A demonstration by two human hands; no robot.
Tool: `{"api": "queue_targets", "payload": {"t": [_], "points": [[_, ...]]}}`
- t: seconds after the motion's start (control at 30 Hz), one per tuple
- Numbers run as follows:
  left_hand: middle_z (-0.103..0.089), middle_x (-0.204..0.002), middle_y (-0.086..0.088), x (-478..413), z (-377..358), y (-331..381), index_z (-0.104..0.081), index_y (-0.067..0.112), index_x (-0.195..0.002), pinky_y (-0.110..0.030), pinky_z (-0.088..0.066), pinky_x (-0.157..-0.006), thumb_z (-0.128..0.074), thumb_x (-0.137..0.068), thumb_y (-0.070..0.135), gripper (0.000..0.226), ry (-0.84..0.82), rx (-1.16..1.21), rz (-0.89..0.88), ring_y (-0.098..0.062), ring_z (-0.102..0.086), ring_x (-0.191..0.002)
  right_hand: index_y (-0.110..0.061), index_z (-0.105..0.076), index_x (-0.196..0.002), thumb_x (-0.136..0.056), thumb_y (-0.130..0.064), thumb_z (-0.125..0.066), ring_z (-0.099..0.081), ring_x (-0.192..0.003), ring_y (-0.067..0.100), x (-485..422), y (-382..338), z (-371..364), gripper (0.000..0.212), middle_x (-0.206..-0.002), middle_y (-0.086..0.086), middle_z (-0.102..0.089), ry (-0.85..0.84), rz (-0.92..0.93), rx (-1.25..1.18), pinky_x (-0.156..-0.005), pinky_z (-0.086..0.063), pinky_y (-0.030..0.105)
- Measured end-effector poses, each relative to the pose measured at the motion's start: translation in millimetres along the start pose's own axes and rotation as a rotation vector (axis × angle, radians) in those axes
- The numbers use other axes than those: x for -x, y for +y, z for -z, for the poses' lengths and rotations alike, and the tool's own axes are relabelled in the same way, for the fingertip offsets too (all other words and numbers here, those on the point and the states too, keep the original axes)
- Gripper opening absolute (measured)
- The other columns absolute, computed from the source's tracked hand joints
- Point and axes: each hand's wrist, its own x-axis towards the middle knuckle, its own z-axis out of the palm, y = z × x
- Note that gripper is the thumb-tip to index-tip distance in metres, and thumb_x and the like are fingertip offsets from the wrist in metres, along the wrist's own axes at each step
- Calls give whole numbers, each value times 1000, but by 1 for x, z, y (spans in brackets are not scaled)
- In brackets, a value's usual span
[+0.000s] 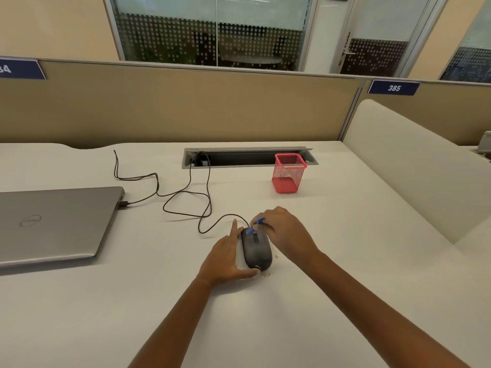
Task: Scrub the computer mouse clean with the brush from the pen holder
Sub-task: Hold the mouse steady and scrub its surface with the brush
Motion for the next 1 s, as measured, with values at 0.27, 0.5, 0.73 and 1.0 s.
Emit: {"api": "queue_targets", "payload": {"t": [0.27,0.5,0.73,1.0], "points": [[-37,-143,5,1,-1,0,9,23,-144,-18,-25,-95,-58,-50,69,124,3,8,-12,-13,-38,-124,-16,-65,-110,-90,-11,-50,-54,-104,21,35,13,-31,25,-111,7,-65,68,45,23,-84,-47,28],[-38,-142,5,0,-2,-2,7,23,-144,-19,-28,-95,-59,-50,71,124,7,5,-15,-13,-40,-122,-15,-66,-107,-93,-21,-47,-53,-103,19,50,5,-21,24,-109,6,-66,76,55,-23,-84,-43,27],[-39,-141,4,0,-1,0,5,24,-144,-20,-30,-94,-60,-50,70,123,2,0,-8,-14,-41,-122,-13,-60,-117,-94,-19,-44,-56,-105,27,-8,6,-21,28,-115,15,-60,41,-126,46,-91,-44,28],[-39,-141,3,1,-1,-1,3,23,-145,-19,-29,-94,-59,-49,68,122,4,9,-7,-13,-40,-122,-11,-60,-114,-95,-18,-40,-53,-104,26,6,7,-15,28,-118,14,-60,-163,-167,92,-85,-41,30]]}}
